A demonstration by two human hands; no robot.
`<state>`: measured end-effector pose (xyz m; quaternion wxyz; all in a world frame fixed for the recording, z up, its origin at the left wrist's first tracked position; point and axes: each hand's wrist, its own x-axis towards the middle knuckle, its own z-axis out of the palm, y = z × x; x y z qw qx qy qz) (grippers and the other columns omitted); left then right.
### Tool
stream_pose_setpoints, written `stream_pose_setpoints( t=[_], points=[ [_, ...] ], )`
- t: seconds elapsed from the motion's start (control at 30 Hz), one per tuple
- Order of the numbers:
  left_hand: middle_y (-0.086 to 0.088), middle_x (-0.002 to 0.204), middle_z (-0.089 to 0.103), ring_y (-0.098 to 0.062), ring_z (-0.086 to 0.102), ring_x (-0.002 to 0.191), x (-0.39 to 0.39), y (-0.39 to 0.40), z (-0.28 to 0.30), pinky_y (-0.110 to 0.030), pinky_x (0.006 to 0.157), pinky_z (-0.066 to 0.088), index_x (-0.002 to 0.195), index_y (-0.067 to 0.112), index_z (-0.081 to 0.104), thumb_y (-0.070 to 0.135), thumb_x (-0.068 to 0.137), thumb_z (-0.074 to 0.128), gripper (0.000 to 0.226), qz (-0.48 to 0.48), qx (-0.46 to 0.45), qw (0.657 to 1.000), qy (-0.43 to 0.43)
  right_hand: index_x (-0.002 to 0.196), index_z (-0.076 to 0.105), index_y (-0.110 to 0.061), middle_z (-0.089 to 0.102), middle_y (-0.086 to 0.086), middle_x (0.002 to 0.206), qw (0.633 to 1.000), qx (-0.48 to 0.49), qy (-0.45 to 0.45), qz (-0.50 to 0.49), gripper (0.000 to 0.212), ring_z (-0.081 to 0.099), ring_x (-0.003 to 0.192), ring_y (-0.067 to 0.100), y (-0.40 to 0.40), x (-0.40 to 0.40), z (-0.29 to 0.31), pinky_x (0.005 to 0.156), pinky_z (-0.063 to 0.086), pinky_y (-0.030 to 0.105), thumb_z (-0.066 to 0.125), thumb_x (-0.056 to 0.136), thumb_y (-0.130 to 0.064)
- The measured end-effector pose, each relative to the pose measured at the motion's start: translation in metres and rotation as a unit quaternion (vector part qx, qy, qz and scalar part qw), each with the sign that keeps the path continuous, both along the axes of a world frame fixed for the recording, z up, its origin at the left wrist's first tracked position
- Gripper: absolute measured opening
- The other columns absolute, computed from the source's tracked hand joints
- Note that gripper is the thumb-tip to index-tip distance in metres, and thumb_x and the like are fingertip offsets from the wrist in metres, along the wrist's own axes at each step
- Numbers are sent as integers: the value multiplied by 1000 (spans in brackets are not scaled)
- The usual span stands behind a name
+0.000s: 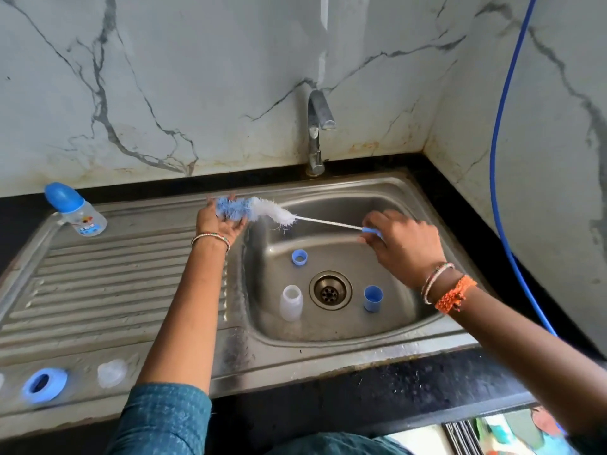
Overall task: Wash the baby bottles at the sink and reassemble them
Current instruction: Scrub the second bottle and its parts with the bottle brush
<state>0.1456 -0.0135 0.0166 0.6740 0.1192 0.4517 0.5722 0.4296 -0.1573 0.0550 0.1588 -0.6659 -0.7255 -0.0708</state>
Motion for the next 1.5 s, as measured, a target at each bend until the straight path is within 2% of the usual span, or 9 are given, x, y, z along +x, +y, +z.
stream_pose_setpoints(
  t=[0.1, 0.23, 0.4, 0.5, 0.7, 0.9, 1.0, 1.1, 1.5],
  points=[
    [-8, 98, 59, -22, 59, 86, 3, 0, 1, -29, 70, 48, 91, 11, 54, 24, 99, 35, 24, -2, -30, 999, 29, 84, 72, -11, 64, 5, 72, 976, 170, -108, 78, 11, 62, 63, 29, -3, -1, 1, 49, 41, 27, 77, 74, -13],
    [-9, 110, 61, -24, 60, 97, 6, -5, 4, -39, 88, 46, 95, 11, 54, 31, 102, 30, 32, -58, 4, 998, 31, 81, 71, -14, 64, 2, 71, 986, -119, 85, -78, 12, 59, 67, 27, 9, 3, 2, 53, 33, 23, 60, 85, -18],
    [-2, 116, 67, -20, 67, 92, -4, -12, -2, -35, 75, 53, 95, 15, 58, 37, 102, 28, 38, -122, 69, 990, 34, 71, 51, -9, 33, -5, 47, 665, -555, 500, -32, 29, 22, 34, 4, 14, 34, -7, 35, 15, 11, 35, 96, -11],
    [0, 102, 72, -18, 65, 98, -10, -13, -10, -36, 79, 55, 98, 15, 60, 35, 102, 29, 37, -93, 96, 988, -73, 65, 49, -13, 29, -6, 48, 596, -581, 554, -18, 26, 18, 33, 2, 7, 49, -8, 33, 12, 10, 38, 88, -18],
    [9, 106, 59, -2, 41, 67, -8, 2, -22, -17, 66, 37, 118, 15, 60, 20, 97, 48, 25, -97, 72, 978, 170, 72, 53, -8, 31, -4, 47, 668, -437, 600, -51, 36, 20, 32, 4, 1, 79, -17, 33, 19, 9, 31, 100, -15],
    [-14, 93, 66, 9, 56, 61, 48, 8, -80, -3, 64, 43, 108, -13, 63, -13, 74, 70, 35, -249, 161, 822, 487, 75, 57, -9, 35, -3, 47, 769, -282, 566, -95, 34, 20, 31, 4, 22, 83, -35, 35, 20, 9, 38, 102, -18],
    [-21, 105, 68, -13, 62, 86, 66, 11, -125, -16, 73, 44, 102, -6, 69, -3, 71, 77, 32, -342, 142, 728, 577, 75, 59, -9, 39, -4, 44, 793, -266, 541, -94, 34, 24, 30, 4, 28, 74, -45, 34, 21, 10, 40, 102, -18],
    [-14, 111, 68, -24, 62, 105, 68, 19, -161, -18, 86, 43, 104, 1, 71, 7, 71, 80, 35, -412, 85, 653, 630, 75, 60, -9, 42, -5, 42, 812, -252, 520, -82, 34, 27, 30, 3, 29, 69, -51, 34, 22, 11, 41, 101, -16],
    [-15, 120, 60, -29, 58, 110, 54, 22, -180, -28, 90, 46, 117, 10, 60, 3, 79, 64, 39, -480, 15, 555, 679, 81, 64, -4, 43, 6, 51, 827, -262, 494, -52, 34, 32, 31, 2, 22, 74, -62, 34, 26, 12, 39, 102, -12]
  ],
)
